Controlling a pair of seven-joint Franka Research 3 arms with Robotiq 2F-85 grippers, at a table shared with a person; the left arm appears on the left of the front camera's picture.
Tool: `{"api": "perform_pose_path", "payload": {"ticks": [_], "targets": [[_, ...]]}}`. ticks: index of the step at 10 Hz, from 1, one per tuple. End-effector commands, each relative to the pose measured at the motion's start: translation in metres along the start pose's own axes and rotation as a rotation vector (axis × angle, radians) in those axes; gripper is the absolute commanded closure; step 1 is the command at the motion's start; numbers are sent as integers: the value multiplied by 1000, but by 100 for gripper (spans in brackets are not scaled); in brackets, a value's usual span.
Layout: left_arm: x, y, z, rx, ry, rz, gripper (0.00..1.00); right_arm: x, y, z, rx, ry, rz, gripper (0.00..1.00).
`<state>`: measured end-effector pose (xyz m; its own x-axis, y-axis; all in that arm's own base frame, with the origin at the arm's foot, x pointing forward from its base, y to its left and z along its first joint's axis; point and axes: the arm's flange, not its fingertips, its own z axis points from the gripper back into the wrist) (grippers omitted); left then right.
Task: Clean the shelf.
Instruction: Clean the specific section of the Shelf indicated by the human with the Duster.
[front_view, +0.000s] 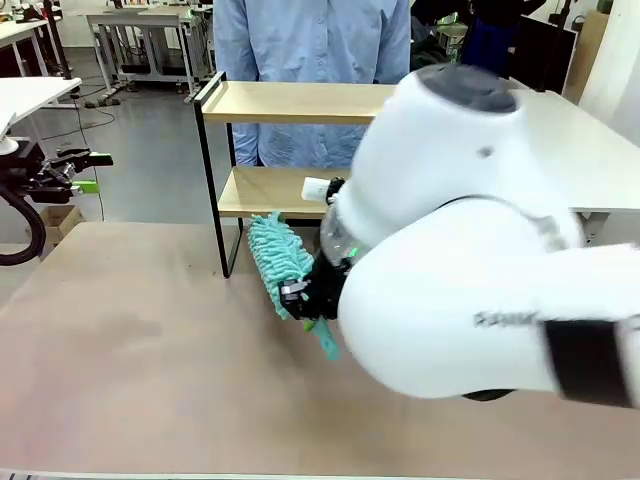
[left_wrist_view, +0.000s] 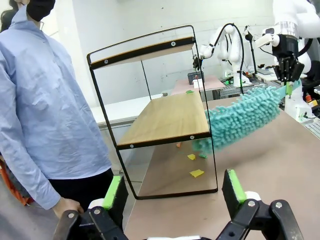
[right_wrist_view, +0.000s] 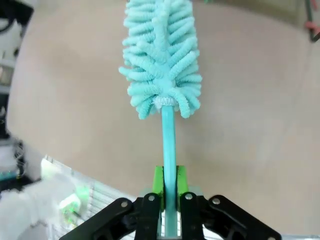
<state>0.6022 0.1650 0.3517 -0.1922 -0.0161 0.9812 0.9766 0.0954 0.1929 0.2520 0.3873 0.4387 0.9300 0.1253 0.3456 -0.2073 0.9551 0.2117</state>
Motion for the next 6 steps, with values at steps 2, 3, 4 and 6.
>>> {"api": "perform_pose_path", "payload": {"ticks": [2, 3, 4, 6], "targets": [[3, -2, -1, -6, 3, -14, 0, 34, 45, -50, -83, -107, -101, 87], [3, -2, -1, -6, 3, -14, 0, 42, 55, -63, -100, -123, -111, 87], [3, -2, -1, -6, 3, -14, 0, 50, 65, -76, -94, -141, -119, 87], [3, -2, -1, -6, 3, -14, 0, 73, 80, -97, -87, -156, -117, 87]]}}
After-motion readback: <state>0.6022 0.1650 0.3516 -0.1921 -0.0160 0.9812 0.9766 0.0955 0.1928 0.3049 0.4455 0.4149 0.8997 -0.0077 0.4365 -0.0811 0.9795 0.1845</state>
